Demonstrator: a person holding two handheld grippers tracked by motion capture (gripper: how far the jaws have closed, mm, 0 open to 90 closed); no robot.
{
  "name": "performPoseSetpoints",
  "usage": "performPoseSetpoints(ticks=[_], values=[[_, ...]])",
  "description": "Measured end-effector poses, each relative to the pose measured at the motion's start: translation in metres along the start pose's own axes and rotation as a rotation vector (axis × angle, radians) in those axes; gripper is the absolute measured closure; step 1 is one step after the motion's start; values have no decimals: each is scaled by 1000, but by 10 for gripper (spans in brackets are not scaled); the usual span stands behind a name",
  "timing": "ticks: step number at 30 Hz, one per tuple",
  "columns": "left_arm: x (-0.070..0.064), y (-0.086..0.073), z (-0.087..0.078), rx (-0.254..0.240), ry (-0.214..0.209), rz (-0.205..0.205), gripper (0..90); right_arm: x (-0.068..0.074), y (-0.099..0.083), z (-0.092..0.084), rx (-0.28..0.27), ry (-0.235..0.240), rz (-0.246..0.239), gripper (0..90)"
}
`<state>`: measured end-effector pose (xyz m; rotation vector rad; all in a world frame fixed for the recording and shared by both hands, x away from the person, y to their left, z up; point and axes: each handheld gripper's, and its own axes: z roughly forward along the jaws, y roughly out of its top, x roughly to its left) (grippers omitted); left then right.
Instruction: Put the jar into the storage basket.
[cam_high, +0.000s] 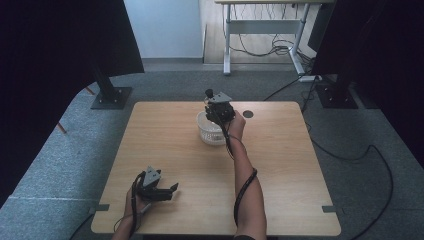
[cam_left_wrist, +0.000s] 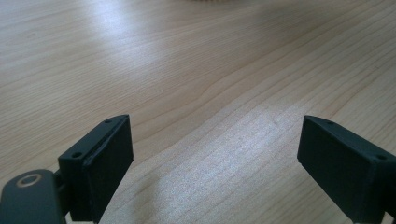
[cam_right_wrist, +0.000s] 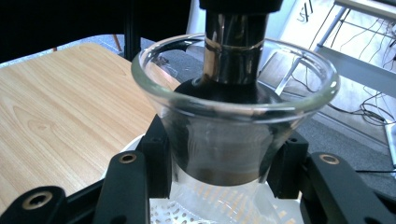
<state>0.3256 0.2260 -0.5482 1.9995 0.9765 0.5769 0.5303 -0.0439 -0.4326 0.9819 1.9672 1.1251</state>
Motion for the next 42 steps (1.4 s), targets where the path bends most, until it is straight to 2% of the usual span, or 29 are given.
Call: performPoseSetpoints(ticks=[7, 16, 28, 33, 36, 42], values=[[4, -1, -1, -11, -16, -35, 102, 3, -11, 8, 20, 2, 18, 517], [2, 0, -1, -2, -10, -18, 102, 10, -26, 18, 52, 17, 21, 516], [2, 0, 0, 5, -12, -13, 102, 13, -34, 27, 79, 15, 18, 516], [2, 0, 0, 6, -13, -11, 102, 14, -32, 27, 101, 24, -12, 505], [2, 0, 0, 7, -14, -10, 102, 16, -34, 29, 156, 43, -47, 492], [1, 0, 0, 10, -13, -7, 102, 14, -35, 26, 160, 44, -44, 493]])
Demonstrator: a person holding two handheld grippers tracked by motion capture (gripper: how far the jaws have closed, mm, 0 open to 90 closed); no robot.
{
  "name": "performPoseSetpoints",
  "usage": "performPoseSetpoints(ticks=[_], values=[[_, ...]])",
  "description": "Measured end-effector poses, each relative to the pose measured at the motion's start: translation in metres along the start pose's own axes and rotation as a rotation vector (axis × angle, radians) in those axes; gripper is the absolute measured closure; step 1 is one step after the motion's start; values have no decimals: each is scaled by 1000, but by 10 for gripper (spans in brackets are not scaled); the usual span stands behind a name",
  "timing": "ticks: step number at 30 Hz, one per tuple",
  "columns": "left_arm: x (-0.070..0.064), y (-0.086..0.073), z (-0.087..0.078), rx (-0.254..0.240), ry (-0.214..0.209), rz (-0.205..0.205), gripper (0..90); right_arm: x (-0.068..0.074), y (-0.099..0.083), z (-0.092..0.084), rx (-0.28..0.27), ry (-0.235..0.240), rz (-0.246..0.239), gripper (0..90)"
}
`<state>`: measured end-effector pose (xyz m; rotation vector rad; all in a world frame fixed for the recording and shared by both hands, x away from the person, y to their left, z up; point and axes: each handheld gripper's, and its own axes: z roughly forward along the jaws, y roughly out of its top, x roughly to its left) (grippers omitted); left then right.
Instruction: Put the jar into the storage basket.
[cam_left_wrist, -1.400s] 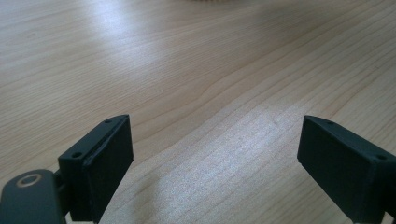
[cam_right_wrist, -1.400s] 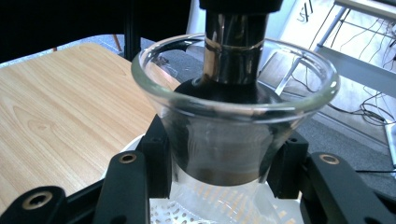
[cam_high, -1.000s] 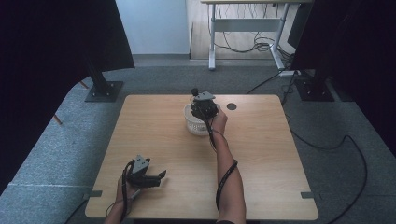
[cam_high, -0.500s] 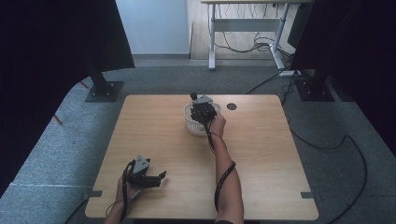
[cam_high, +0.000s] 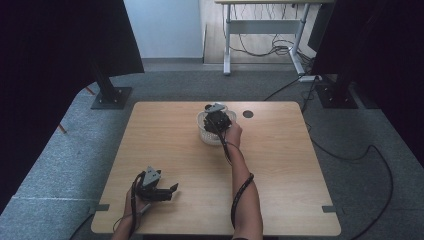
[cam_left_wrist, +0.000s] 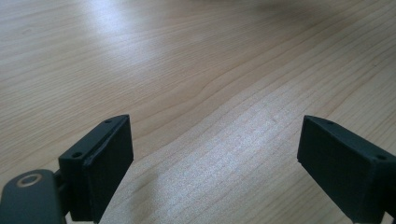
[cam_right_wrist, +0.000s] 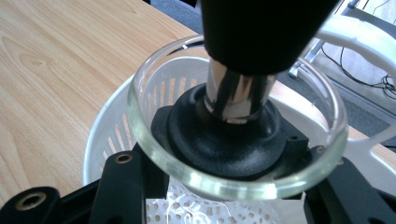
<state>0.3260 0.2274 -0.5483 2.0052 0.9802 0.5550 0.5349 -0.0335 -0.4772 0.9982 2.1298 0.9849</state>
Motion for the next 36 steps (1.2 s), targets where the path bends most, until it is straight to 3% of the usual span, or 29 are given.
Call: performPoseSetpoints(ticks=[11, 19, 23, 30, 36], values=[[0, 0, 0, 0, 1, 0, 102, -8, -10, -6, 2, -12, 61, 460], [0, 0, 0, -1, 1, -3, 102, -8, -11, -6, 4, -27, 41, 432], [0, 0, 0, -1, 2, -3, 102, -7, -14, -5, 13, -52, 24, 366], [0, 0, 0, 1, 4, -1, 102, -4, -15, -11, -15, -73, 16, 244], [0, 0, 0, 0, 4, -1, 101, -4, -17, -18, -34, -102, 21, 198]])
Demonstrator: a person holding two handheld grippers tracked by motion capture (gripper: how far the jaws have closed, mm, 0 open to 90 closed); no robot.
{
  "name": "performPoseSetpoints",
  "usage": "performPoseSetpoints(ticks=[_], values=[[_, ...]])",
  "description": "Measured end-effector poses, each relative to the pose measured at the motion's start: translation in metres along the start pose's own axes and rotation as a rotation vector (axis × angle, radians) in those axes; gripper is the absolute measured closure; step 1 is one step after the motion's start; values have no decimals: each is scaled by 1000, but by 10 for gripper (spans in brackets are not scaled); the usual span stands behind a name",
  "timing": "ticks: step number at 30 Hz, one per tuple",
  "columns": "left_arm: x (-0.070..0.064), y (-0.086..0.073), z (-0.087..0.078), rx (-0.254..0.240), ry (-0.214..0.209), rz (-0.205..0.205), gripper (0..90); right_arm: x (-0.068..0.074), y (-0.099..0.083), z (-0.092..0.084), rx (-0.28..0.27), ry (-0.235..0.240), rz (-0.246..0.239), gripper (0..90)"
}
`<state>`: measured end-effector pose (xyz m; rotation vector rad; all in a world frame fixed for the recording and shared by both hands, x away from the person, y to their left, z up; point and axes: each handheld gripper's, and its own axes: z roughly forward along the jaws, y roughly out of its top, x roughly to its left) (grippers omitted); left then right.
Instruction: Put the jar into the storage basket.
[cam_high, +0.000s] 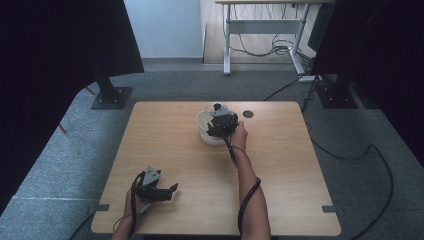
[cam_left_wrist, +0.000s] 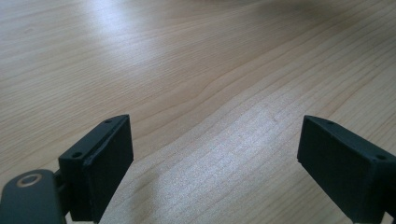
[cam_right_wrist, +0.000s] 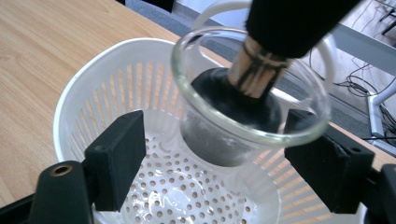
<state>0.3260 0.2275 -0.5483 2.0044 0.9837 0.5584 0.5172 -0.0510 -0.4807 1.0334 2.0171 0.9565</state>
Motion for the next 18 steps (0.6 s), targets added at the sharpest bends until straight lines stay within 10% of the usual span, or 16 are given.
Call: performPoseSetpoints(ticks=[18], values=[[0, 0, 0, 6, 3, -1, 101, -6, -13, -33, -102, 0, 47, 166]])
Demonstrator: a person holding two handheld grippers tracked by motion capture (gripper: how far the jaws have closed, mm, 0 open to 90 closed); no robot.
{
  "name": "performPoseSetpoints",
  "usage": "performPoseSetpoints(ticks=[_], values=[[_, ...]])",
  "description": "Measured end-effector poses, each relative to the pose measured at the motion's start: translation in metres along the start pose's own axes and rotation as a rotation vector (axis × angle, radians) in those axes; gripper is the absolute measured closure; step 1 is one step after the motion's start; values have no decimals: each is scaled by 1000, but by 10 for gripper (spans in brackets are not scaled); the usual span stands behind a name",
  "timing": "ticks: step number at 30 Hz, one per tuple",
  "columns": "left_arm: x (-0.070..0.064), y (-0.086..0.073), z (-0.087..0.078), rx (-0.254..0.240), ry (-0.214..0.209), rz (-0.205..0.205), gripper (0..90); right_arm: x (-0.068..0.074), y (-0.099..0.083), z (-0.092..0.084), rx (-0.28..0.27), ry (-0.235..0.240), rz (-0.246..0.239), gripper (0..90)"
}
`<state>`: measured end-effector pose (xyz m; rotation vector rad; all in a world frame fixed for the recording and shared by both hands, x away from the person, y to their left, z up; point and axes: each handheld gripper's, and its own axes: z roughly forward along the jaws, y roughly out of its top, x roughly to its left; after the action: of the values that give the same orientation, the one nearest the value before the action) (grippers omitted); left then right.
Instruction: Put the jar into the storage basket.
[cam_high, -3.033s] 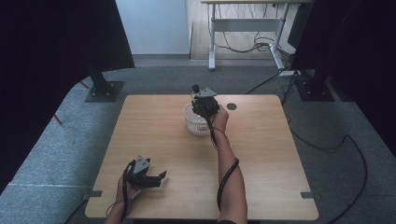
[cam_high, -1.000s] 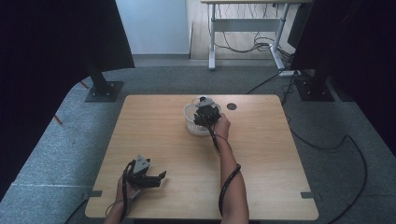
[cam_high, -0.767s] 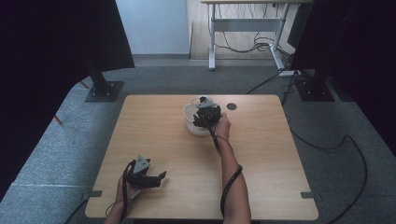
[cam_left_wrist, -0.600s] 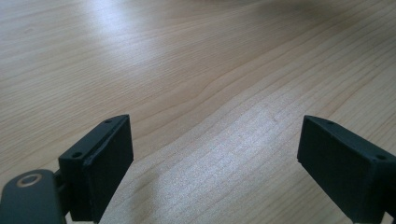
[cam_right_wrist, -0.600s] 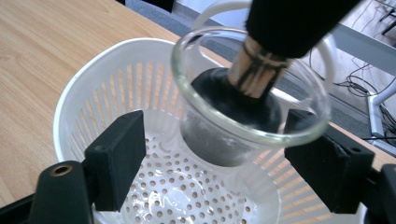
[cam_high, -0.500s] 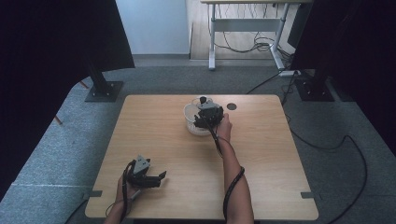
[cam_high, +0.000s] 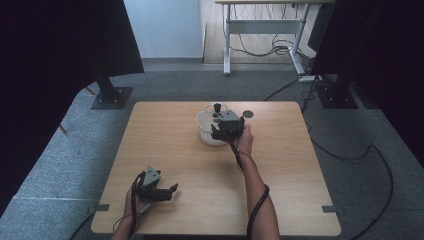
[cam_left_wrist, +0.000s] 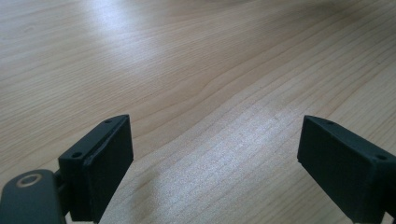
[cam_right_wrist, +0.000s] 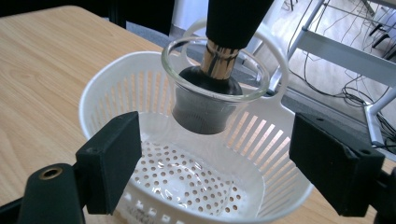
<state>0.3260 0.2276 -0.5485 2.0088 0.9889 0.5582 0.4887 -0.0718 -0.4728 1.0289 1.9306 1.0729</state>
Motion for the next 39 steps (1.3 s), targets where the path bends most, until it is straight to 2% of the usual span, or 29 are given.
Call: performPoseSetpoints(ticks=[6, 10, 17, 22, 35, 39], values=[[0, 0, 0, 2, 3, 2, 101, -1, -4, -14, -28, 13, 8, 163], [-1, 0, 0, 5, 7, 9, 101, -1, -8, -23, -37, 26, -4, 155], [0, 0, 0, 6, 6, 6, 101, -4, -18, -45, -87, 47, 29, 150], [-2, 1, 1, 15, 10, 17, 101, -8, -28, -65, -125, 56, 52, 151], [-2, 1, 2, 22, 23, 13, 101, -17, -61, -105, -145, 75, 46, 149], [-3, 1, 3, 28, 25, 20, 100, -19, -73, -118, -160, 84, 62, 149]])
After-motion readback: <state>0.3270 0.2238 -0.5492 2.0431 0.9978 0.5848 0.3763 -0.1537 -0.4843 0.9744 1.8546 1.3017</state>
